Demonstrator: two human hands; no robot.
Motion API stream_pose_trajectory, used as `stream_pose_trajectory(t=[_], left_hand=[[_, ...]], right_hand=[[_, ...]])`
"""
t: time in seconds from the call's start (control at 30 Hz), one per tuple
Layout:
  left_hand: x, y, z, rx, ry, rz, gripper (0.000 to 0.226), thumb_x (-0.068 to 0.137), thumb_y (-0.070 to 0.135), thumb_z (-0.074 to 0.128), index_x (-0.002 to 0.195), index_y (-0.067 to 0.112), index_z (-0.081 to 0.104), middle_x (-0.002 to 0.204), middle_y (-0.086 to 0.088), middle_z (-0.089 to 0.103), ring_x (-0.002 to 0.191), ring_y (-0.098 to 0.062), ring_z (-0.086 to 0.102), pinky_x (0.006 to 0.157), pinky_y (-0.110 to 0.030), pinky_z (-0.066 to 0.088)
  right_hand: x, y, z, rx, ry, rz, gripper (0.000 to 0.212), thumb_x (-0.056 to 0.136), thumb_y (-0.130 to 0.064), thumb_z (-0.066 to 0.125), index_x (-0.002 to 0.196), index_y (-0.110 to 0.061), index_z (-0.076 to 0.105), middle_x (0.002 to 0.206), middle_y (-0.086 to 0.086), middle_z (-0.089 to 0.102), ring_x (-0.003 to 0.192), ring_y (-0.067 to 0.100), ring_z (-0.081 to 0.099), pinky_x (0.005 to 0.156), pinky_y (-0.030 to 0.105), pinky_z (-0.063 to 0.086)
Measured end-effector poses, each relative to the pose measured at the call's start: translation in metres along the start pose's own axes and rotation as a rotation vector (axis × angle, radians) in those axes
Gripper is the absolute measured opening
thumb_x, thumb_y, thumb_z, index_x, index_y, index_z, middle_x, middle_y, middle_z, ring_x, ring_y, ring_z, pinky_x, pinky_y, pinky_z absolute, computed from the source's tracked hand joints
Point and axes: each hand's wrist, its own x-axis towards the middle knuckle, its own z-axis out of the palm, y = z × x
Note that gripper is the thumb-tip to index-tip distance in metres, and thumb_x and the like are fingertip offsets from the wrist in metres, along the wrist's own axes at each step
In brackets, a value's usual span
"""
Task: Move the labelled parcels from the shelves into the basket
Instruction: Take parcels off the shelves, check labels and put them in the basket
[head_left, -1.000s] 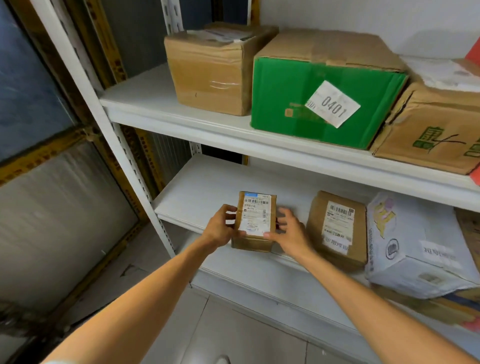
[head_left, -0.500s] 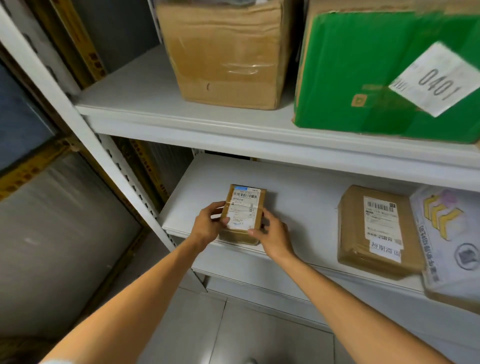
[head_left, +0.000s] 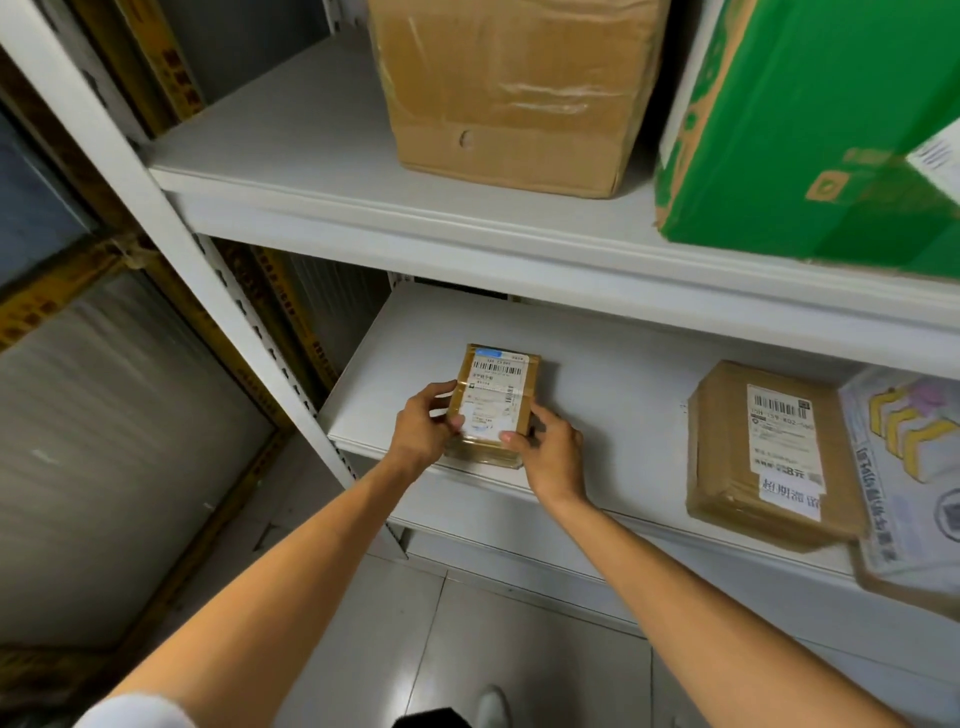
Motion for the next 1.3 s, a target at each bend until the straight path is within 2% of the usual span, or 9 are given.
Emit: stream_pose_trajectory(t=[0.13, 0.2, 0.37, 0.53, 0.67, 0.77, 0.87, 1.0, 1.3], left_hand=[[-0.008, 0.008, 0.002, 0.158, 0.019, 0.019, 0.049, 0.089, -0.003, 0.059, 0.134, 0.012, 0.048, 0.13, -0.01, 0.057, 0.119, -0.026, 0.056, 0.093, -0.037, 0.051], [-0.015, 0.014, 0.005, 0.304, 0.083, 0.101, 0.049, 0.089, 0.003, 0.062, 0.135, 0.012, 0.048, 0.132, -0.009, 0.056, 0.123, -0.025, 0.053, 0.1, -0.038, 0.046], [-0.04, 0.032, 0.022, 0.579, 0.082, 0.308, 0.054, 0.085, 0.014, 0.069, 0.135, 0.015, 0.048, 0.132, -0.005, 0.052, 0.119, -0.024, 0.052, 0.101, -0.033, 0.044], [-0.054, 0.07, 0.062, 0.912, -0.144, 0.456, 0.049, 0.084, 0.016, 0.068, 0.131, 0.017, 0.052, 0.129, -0.01, 0.058, 0.113, -0.029, 0.057, 0.097, -0.036, 0.046], [-0.069, 0.102, 0.111, 1.039, -0.242, 0.544, 0.052, 0.089, 0.038, 0.063, 0.134, 0.018, 0.048, 0.135, -0.008, 0.054, 0.118, -0.026, 0.056, 0.098, -0.036, 0.046], [-0.08, 0.118, 0.146, 1.107, -0.308, 0.591, 0.052, 0.09, 0.039, 0.062, 0.134, 0.017, 0.047, 0.133, -0.007, 0.054, 0.117, -0.025, 0.054, 0.097, -0.035, 0.045], [-0.088, 0.127, 0.174, 1.156, -0.338, 0.597, 0.051, 0.091, 0.038, 0.06, 0.134, 0.016, 0.047, 0.13, -0.007, 0.056, 0.115, -0.024, 0.055, 0.095, -0.033, 0.045], [-0.097, 0.133, 0.199, 1.184, -0.364, 0.6, 0.052, 0.091, 0.037, 0.061, 0.136, 0.016, 0.045, 0.131, -0.006, 0.056, 0.115, -0.024, 0.056, 0.095, -0.033, 0.047], [-0.101, 0.128, 0.234, 1.003, -0.406, 0.408, 0.046, 0.094, 0.037, 0.055, 0.129, 0.008, 0.048, 0.123, -0.013, 0.06, 0.107, -0.028, 0.059, 0.089, -0.035, 0.049]], right_hand=[[-0.006, -0.004, -0.002, -0.205, -0.03, -0.097, 0.058, 0.087, -0.012, 0.069, 0.14, -0.018, 0.048, 0.132, 0.006, 0.061, 0.119, 0.025, 0.058, 0.101, 0.036, 0.048], [-0.005, -0.012, -0.009, -0.242, -0.104, -0.095, 0.062, 0.086, -0.012, 0.07, 0.142, -0.018, 0.044, 0.135, 0.007, 0.058, 0.122, 0.026, 0.055, 0.103, 0.035, 0.046], [-0.013, -0.026, -0.052, -0.656, -0.337, -0.16, 0.081, 0.089, -0.03, 0.067, 0.152, -0.012, 0.019, 0.144, 0.016, 0.043, 0.13, 0.033, 0.044, 0.105, 0.039, 0.039], [-0.026, -0.031, -0.118, -0.979, -0.397, -0.222, 0.059, 0.094, -0.034, 0.057, 0.144, -0.011, 0.037, 0.143, 0.015, 0.042, 0.128, 0.035, 0.045, 0.103, 0.042, 0.041], [-0.035, -0.021, -0.18, -1.022, -0.346, -0.116, 0.05, 0.095, -0.037, 0.054, 0.135, -0.007, 0.046, 0.137, 0.016, 0.047, 0.122, 0.033, 0.049, 0.099, 0.042, 0.044], [-0.044, -0.009, -0.228, -1.024, -0.271, -0.035, 0.043, 0.094, -0.038, 0.055, 0.124, -0.007, 0.053, 0.13, 0.014, 0.053, 0.116, 0.032, 0.053, 0.093, 0.04, 0.047], [-0.053, 0.004, -0.267, -1.008, -0.252, 0.035, 0.048, 0.092, -0.041, 0.059, 0.128, -0.008, 0.053, 0.132, 0.011, 0.051, 0.117, 0.031, 0.053, 0.097, 0.042, 0.047], [-0.063, 0.017, -0.297, -0.996, -0.22, 0.08, 0.036, 0.092, -0.032, 0.06, 0.121, -0.012, 0.056, 0.124, 0.008, 0.057, 0.106, 0.026, 0.059, 0.091, 0.04, 0.052], [-0.074, 0.036, -0.286, -0.931, -0.177, 0.186, 0.047, 0.093, -0.019, 0.054, 0.135, -0.001, 0.042, 0.14, 0.022, 0.038, 0.128, 0.037, 0.037, 0.106, 0.042, 0.037]])
